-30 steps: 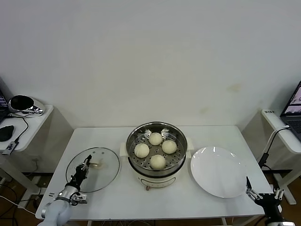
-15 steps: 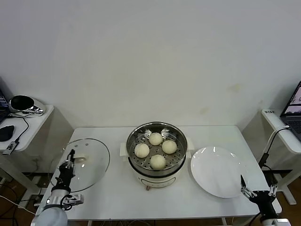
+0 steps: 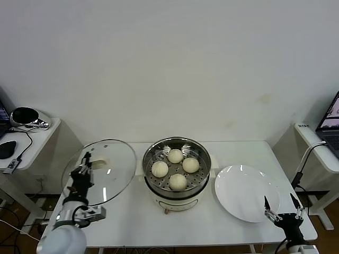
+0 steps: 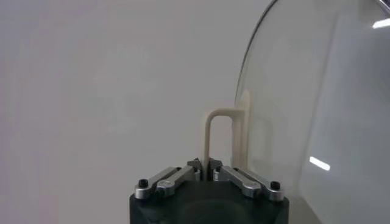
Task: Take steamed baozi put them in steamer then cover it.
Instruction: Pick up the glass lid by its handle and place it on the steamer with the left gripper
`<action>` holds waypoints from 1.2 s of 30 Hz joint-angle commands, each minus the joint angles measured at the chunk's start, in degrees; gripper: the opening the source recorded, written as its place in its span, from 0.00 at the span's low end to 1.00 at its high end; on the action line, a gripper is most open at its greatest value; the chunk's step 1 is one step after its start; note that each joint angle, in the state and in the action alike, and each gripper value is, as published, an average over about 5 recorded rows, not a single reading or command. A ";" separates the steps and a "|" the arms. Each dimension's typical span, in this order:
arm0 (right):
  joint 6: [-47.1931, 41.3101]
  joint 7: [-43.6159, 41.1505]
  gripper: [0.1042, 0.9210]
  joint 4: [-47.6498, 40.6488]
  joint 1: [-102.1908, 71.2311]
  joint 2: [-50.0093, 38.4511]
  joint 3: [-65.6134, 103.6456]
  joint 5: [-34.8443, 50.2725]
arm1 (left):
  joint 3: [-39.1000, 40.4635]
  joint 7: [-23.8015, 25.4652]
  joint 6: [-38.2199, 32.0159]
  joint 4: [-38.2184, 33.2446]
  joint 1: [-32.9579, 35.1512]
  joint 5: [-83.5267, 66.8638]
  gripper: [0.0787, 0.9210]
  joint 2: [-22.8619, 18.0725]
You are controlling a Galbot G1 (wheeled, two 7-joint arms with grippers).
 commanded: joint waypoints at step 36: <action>1.49 0.34 0.88 -0.21 0.21 3.86 -1.91 -8.49 | 37.18 19.90 12.42 22.56 -33.13 28.52 0.08 -25.21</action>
